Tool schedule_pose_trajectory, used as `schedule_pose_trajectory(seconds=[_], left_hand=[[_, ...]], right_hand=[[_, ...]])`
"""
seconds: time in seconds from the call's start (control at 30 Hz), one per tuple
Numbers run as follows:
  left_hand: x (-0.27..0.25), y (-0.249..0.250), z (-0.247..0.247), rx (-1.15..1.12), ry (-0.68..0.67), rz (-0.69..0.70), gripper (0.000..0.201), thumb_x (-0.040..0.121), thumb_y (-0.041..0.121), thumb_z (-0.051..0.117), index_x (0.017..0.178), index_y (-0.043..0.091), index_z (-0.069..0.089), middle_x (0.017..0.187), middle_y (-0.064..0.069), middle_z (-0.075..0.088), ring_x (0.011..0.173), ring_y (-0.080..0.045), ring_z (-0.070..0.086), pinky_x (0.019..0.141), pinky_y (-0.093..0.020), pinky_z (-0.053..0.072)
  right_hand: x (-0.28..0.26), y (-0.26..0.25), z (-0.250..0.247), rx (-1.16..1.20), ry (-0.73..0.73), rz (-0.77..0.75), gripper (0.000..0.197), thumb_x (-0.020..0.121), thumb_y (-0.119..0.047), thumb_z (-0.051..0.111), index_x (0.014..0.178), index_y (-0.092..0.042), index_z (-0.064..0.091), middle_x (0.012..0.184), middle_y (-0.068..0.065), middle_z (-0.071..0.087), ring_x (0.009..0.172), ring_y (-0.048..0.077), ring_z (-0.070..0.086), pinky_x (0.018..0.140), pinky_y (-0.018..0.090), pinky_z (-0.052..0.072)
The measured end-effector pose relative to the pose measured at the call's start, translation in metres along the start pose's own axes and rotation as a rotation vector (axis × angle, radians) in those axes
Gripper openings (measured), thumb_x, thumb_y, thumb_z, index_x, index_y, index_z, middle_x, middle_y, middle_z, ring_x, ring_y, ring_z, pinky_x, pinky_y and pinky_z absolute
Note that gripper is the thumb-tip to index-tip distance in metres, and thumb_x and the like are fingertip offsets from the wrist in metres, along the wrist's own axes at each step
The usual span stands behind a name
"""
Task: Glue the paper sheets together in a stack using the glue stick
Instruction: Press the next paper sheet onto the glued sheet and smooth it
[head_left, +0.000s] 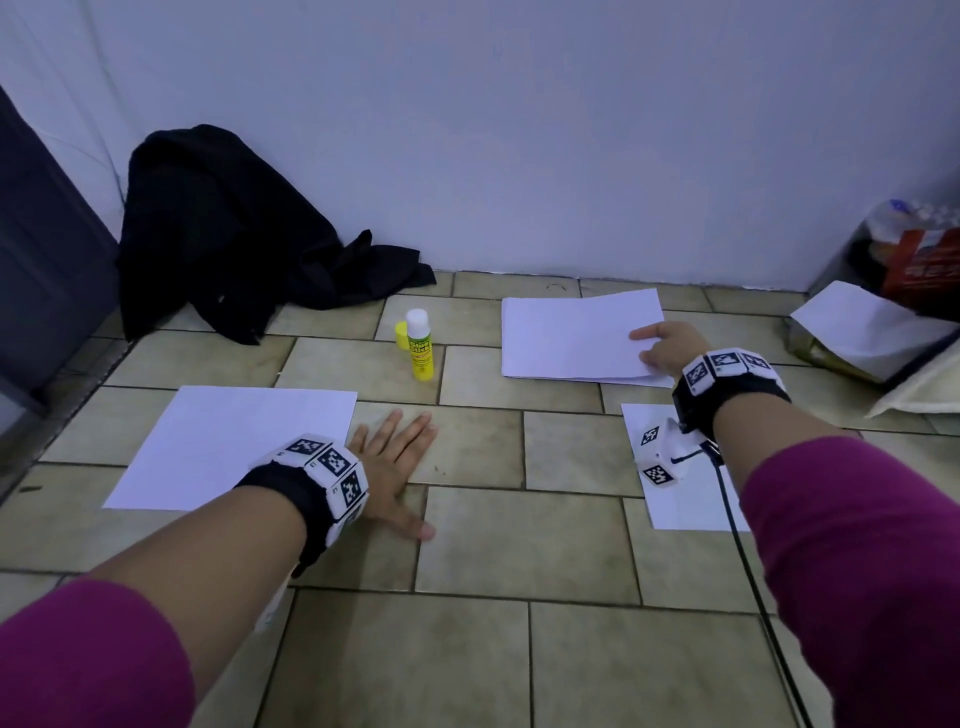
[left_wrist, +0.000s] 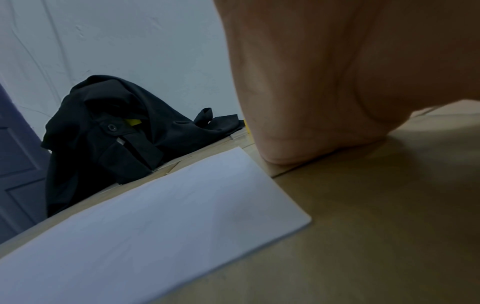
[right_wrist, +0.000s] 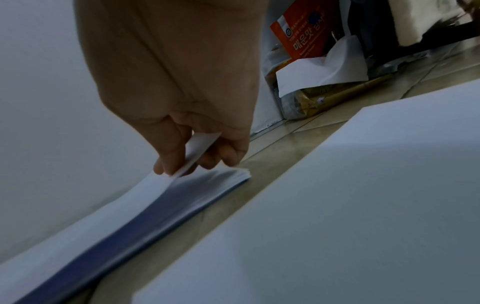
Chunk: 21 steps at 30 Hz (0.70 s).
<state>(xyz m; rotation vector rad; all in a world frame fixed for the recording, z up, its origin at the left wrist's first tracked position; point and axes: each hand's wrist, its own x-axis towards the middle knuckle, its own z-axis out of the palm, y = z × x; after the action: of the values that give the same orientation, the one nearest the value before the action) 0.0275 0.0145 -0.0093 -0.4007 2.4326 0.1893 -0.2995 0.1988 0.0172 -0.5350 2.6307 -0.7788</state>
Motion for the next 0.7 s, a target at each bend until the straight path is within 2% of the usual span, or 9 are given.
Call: schedule_pose_trajectory(seconds=[0.1,0.17,0.2,0.27,0.4,0.5,0.6,0.63,0.7], left_hand=[[0.0,-0.002,-0.001,-0.008,-0.006,0.014,0.138,0.046,0.087,0.038,0.147,0.02,-0.027,0.152,0.006,-0.036,0.141,-0.025,-0.032,0.115,-0.051,-0.012],[-0.001,-0.002,-0.001,-0.018,-0.011,0.025,0.135,0.054,0.084,0.047,0.147,0.02,-0.028,0.151,0.006,-0.037,0.14,-0.025,-0.034,0.114,-0.05,-0.013],[-0.001,-0.003,-0.001,-0.02,-0.01,0.031,0.137,0.049,0.087,0.042,0.147,0.021,-0.028,0.151,0.006,-0.038,0.14,-0.025,-0.034,0.114,-0.05,-0.014],[0.0,-0.004,-0.001,-0.03,-0.006,0.039,0.143,0.033,0.088,0.026,0.146,0.021,-0.028,0.151,0.006,-0.037,0.14,-0.024,-0.034,0.114,-0.049,-0.014],[0.001,-0.006,-0.001,-0.036,-0.009,0.066,0.164,0.01,0.101,0.017,0.146,0.021,-0.029,0.144,0.011,-0.043,0.138,-0.021,-0.035,0.114,-0.05,-0.014],[0.001,-0.005,0.001,-0.036,0.001,0.058,0.148,0.026,0.091,0.022,0.146,0.021,-0.029,0.15,0.009,-0.039,0.139,-0.023,-0.035,0.114,-0.05,-0.014],[0.0,-0.006,0.001,-0.033,-0.005,0.054,0.141,0.032,0.086,0.022,0.146,0.022,-0.029,0.151,0.008,-0.038,0.139,-0.023,-0.035,0.114,-0.049,-0.015],[0.0,-0.006,0.001,-0.03,-0.008,0.055,0.141,0.032,0.086,0.022,0.146,0.022,-0.029,0.151,0.008,-0.039,0.139,-0.023,-0.036,0.114,-0.049,-0.015],[0.0,-0.006,0.0,-0.027,-0.007,0.054,0.141,0.032,0.087,0.022,0.146,0.022,-0.029,0.15,0.008,-0.039,0.139,-0.023,-0.036,0.114,-0.049,-0.015]], right_hand=[[0.002,0.002,0.009,-0.081,-0.008,-0.001,0.039,0.092,0.004,0.044,0.123,-0.01,0.062,0.131,0.013,0.053,0.092,0.026,0.055,0.077,0.021,0.04],[0.004,0.004,0.014,-0.115,0.007,0.0,0.041,0.091,0.005,0.041,0.122,-0.012,0.061,0.135,0.012,0.051,0.112,0.029,0.054,0.087,0.026,0.04],[0.005,0.005,0.016,-0.14,0.012,0.006,0.042,0.09,0.004,0.041,0.122,-0.014,0.061,0.135,0.011,0.051,0.116,0.029,0.053,0.088,0.027,0.041],[0.005,0.005,0.018,-0.214,0.011,0.051,0.041,0.088,-0.001,0.047,0.119,-0.024,0.061,0.133,0.01,0.049,0.116,0.029,0.053,0.088,0.028,0.043],[0.004,0.004,0.018,-0.335,0.031,0.137,0.037,0.089,-0.013,0.053,0.116,-0.037,0.06,0.132,0.013,0.041,0.122,0.033,0.043,0.099,0.037,0.042],[0.007,0.009,0.013,-0.296,0.019,0.136,0.035,0.088,-0.017,0.056,0.115,-0.039,0.063,0.134,0.011,0.043,0.12,0.03,0.046,0.097,0.033,0.041],[0.008,0.005,-0.003,-0.074,-0.013,0.056,0.03,0.091,-0.024,0.062,0.121,-0.025,0.064,0.133,0.008,0.055,0.101,0.022,0.054,0.085,0.026,0.041],[0.005,0.003,-0.01,0.003,-0.007,0.035,0.033,0.091,-0.027,0.062,0.124,-0.02,0.062,0.133,0.007,0.057,0.098,0.02,0.053,0.085,0.025,0.04],[-0.008,-0.004,-0.02,0.003,-0.046,0.003,0.049,0.092,-0.041,0.059,0.134,-0.016,0.052,0.142,0.007,0.049,0.109,0.02,0.052,0.098,0.03,0.036]])
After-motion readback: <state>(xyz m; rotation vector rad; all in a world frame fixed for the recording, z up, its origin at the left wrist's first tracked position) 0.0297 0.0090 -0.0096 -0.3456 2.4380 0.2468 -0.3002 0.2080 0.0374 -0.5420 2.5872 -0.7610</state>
